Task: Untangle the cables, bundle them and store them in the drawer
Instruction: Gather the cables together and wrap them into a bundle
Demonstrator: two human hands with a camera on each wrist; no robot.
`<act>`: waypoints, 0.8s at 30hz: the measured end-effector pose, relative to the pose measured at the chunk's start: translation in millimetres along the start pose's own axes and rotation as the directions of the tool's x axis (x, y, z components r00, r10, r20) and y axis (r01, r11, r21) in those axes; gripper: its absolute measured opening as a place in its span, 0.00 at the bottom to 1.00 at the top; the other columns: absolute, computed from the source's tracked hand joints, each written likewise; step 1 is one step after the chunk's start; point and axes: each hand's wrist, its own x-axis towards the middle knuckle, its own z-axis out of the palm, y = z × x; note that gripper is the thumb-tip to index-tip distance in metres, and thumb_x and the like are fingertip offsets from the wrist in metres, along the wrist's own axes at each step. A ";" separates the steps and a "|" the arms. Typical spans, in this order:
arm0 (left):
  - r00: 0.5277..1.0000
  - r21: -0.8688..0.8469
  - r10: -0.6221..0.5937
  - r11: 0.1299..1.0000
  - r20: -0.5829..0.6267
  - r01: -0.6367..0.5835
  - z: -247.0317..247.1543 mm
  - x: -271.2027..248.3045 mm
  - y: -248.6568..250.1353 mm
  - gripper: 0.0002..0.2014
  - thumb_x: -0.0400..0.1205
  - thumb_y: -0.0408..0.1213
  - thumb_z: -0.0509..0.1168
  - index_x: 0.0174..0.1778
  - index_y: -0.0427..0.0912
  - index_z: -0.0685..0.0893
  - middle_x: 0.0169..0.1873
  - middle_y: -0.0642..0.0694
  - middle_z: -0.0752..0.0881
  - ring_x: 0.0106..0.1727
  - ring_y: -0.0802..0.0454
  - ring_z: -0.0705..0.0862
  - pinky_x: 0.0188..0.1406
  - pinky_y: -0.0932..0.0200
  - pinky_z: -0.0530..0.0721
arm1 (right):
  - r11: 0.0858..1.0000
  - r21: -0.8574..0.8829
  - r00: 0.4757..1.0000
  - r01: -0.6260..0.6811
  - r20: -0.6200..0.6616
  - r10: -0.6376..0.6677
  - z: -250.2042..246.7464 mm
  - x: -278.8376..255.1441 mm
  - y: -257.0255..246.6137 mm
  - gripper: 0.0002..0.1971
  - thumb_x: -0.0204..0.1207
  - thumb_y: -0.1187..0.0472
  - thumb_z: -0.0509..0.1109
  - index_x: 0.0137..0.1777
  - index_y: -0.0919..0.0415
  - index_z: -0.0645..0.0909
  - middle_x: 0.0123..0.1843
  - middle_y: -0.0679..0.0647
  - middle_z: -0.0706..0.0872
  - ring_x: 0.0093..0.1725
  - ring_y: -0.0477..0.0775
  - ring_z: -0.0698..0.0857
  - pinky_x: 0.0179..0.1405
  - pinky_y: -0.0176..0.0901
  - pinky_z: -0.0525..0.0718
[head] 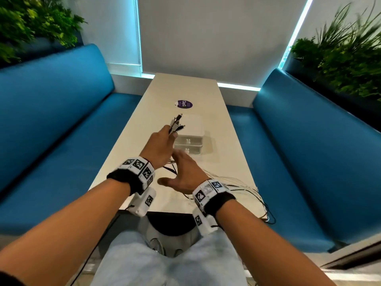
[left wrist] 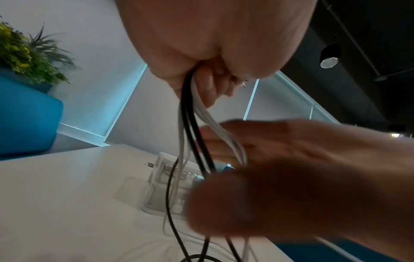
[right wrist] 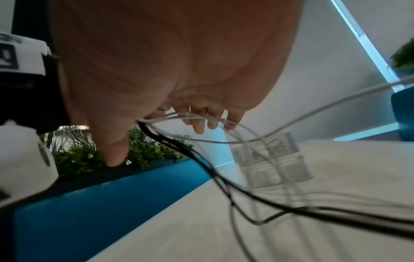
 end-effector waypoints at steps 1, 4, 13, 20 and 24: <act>1.000 -0.032 0.003 0.999 0.003 -0.003 -0.1 -4.2 0.2 0.11 0.90 0.43 0.54 0.55 0.39 0.77 0.43 0.38 0.85 0.39 0.40 0.81 0.36 0.51 0.73 | 0.997 0.079 1.000 0.008 -0.014 -0.006 5.7 4.9 -7.9 0.44 0.64 0.40 0.79 0.78 0.50 0.65 0.75 0.52 0.76 0.73 0.53 0.75 0.71 0.51 0.77; 0.999 -0.086 0.036 0.996 -0.013 -0.037 -4.3 -11.4 0.2 0.11 0.90 0.44 0.55 0.51 0.41 0.77 0.35 0.46 0.81 0.33 0.50 0.77 0.32 0.54 0.71 | 0.990 0.141 0.999 0.021 -0.028 -0.017 17.5 12.0 -16.7 0.19 0.74 0.50 0.76 0.62 0.57 0.81 0.58 0.54 0.89 0.57 0.54 0.87 0.51 0.40 0.80; 0.976 -0.292 -0.209 0.939 -0.057 0.184 -15.4 3.7 -38.8 0.15 0.85 0.48 0.57 0.36 0.46 0.77 0.24 0.50 0.76 0.30 0.42 0.73 0.34 0.52 0.72 | 1.000 -0.022 0.996 0.010 0.085 -0.008 18.6 -8.4 27.9 0.17 0.84 0.43 0.59 0.42 0.55 0.74 0.33 0.56 0.83 0.36 0.61 0.81 0.36 0.55 0.78; 0.990 0.012 -0.139 0.990 0.007 0.138 0.2 1.6 -63.1 0.18 0.89 0.50 0.53 0.53 0.40 0.81 0.36 0.43 0.83 0.33 0.45 0.79 0.31 0.54 0.72 | 0.995 -0.045 0.972 -0.091 0.215 0.099 0.1 -4.9 44.4 0.16 0.85 0.43 0.59 0.43 0.54 0.74 0.37 0.55 0.82 0.37 0.59 0.83 0.37 0.52 0.78; 0.980 0.274 -0.138 0.957 0.142 0.095 0.1 -2.9 -67.2 0.19 0.90 0.52 0.49 0.49 0.41 0.75 0.38 0.43 0.81 0.34 0.46 0.80 0.30 0.54 0.73 | 0.983 -0.043 0.912 -0.180 0.368 0.183 -11.1 -0.6 43.6 0.18 0.86 0.45 0.56 0.50 0.57 0.79 0.42 0.52 0.81 0.37 0.55 0.82 0.42 0.51 0.82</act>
